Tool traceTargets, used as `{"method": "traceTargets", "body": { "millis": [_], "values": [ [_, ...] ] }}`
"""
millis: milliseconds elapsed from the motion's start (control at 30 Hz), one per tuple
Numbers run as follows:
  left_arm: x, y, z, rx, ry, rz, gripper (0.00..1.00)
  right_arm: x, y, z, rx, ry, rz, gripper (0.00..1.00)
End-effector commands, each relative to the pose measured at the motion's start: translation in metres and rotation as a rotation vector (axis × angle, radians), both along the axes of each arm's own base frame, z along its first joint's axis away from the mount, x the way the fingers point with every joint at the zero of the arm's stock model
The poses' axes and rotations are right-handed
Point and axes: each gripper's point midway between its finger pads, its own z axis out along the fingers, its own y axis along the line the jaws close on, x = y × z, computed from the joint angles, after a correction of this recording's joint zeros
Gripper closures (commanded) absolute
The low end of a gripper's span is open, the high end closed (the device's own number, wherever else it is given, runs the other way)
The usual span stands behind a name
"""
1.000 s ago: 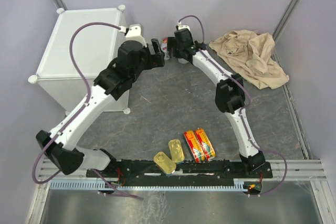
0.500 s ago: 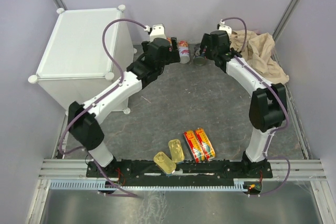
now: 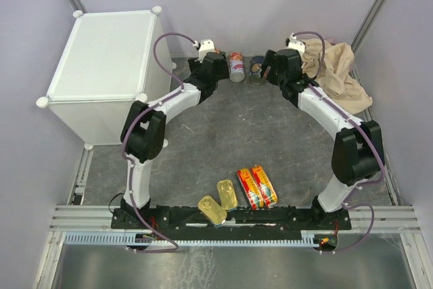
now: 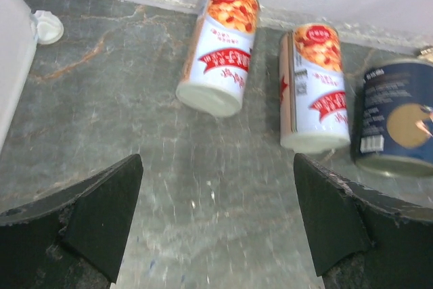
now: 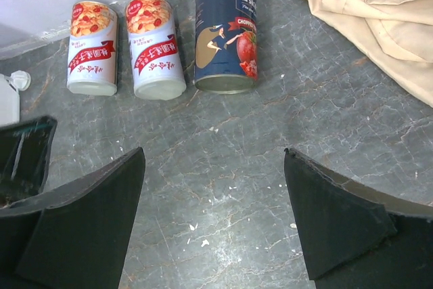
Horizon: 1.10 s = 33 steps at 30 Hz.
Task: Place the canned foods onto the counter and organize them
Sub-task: Adjust the canned food at the center of the board.
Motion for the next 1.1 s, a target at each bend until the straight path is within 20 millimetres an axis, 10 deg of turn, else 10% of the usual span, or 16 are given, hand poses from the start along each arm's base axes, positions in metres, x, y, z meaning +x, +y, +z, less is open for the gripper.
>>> {"method": "traceTargets", "body": {
  "millis": [0, 1067],
  "values": [
    [0.047, -0.004, 0.029, -0.094, -0.13, -0.011, 0.01, 0.001, 0.001, 0.024, 0.027, -0.077, 0.002, 0.09],
    [0.123, 0.006, -0.072, -0.133, -0.009, -0.015, 0.0, 0.004, 0.017, 0.015, 0.032, -0.066, 0.083, 0.13]
  ]
}}
